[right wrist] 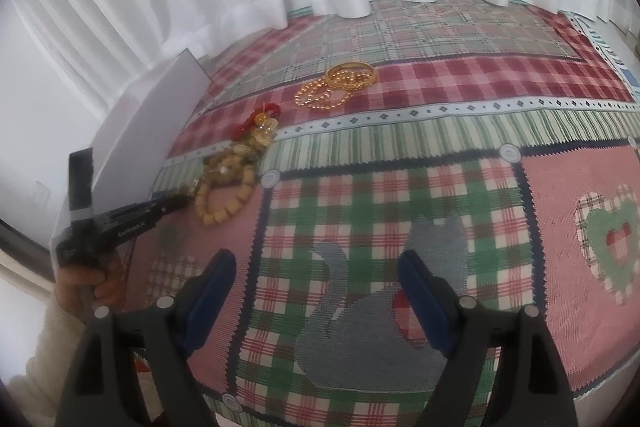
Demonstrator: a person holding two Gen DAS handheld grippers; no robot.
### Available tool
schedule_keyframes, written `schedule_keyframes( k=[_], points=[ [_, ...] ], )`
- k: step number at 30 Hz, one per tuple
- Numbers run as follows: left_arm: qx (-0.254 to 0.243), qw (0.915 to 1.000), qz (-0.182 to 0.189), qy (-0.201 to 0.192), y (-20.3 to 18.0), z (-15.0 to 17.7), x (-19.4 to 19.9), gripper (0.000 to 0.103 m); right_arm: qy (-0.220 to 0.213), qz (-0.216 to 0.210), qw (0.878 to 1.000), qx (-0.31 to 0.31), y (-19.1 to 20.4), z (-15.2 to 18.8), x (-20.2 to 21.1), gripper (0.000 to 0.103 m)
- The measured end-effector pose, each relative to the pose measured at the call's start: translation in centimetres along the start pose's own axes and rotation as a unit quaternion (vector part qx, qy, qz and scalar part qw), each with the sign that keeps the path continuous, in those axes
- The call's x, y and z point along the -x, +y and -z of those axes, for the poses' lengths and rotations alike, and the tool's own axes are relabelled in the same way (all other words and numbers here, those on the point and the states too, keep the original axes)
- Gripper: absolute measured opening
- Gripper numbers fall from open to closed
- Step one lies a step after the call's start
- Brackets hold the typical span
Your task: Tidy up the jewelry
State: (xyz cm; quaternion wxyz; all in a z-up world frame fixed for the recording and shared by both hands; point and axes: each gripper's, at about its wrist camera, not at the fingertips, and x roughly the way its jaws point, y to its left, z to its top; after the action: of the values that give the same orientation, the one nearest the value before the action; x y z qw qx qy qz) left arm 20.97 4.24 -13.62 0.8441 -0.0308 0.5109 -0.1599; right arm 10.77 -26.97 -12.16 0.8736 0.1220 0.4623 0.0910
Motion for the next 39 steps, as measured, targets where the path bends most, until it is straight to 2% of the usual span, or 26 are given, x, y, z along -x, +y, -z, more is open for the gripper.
schedule_keyframes(
  k=[5, 10, 13, 15, 20, 27, 34, 37, 39],
  points=[
    [0.030, 0.9992, -0.003, -0.028, 0.8, 0.6, 3.2, 0.010, 0.002, -0.003, 1.000, -0.006, 0.2, -0.8, -0.5, 0.085],
    [0.050, 0.9984, -0.009, -0.026, 1.6, 1.2, 5.1, 0.010, 0.022, -0.036, 0.999, -0.015, 0.9, -3.0, -2.4, 0.084],
    [0.057, 0.9981, -0.020, -0.017, 1.9, 1.7, 5.3, 0.010, 0.047, -0.065, 0.996, -0.027, 1.6, -5.0, -4.5, 0.073],
    [0.057, 0.9979, -0.028, -0.011, 2.0, 2.2, 5.2, 0.010, 0.060, -0.075, 0.995, -0.030, 2.1, -6.6, -6.0, 0.056],
    [0.059, 0.9977, -0.033, -0.001, 1.9, 2.7, 4.8, 0.010, 0.086, -0.086, 0.991, -0.051, 3.1, -10.1, -9.8, 0.042],
    [0.048, 0.9982, -0.037, 0.005, 1.2, 2.8, 4.3, 0.010, 0.130, -0.049, 0.990, -0.038, 5.3, -12.7, -15.5, 0.041],
    [0.049, 0.9981, -0.035, 0.014, 1.2, 2.8, 3.5, 0.010, 0.138, 0.004, 0.990, -0.005, 7.0, -13.4, -18.7, 0.041],
    [0.051, 0.9978, -0.037, 0.022, 1.3, 2.8, 3.0, 0.010, 0.130, 0.036, 0.990, 0.039, 8.6, -13.7, -19.1, 0.041],
    [0.052, 0.9976, -0.037, 0.027, 1.3, 2.8, 2.6, 0.010, 0.125, 0.071, 0.987, 0.074, 9.7, -13.6, -19.5, 0.028]
  ],
)
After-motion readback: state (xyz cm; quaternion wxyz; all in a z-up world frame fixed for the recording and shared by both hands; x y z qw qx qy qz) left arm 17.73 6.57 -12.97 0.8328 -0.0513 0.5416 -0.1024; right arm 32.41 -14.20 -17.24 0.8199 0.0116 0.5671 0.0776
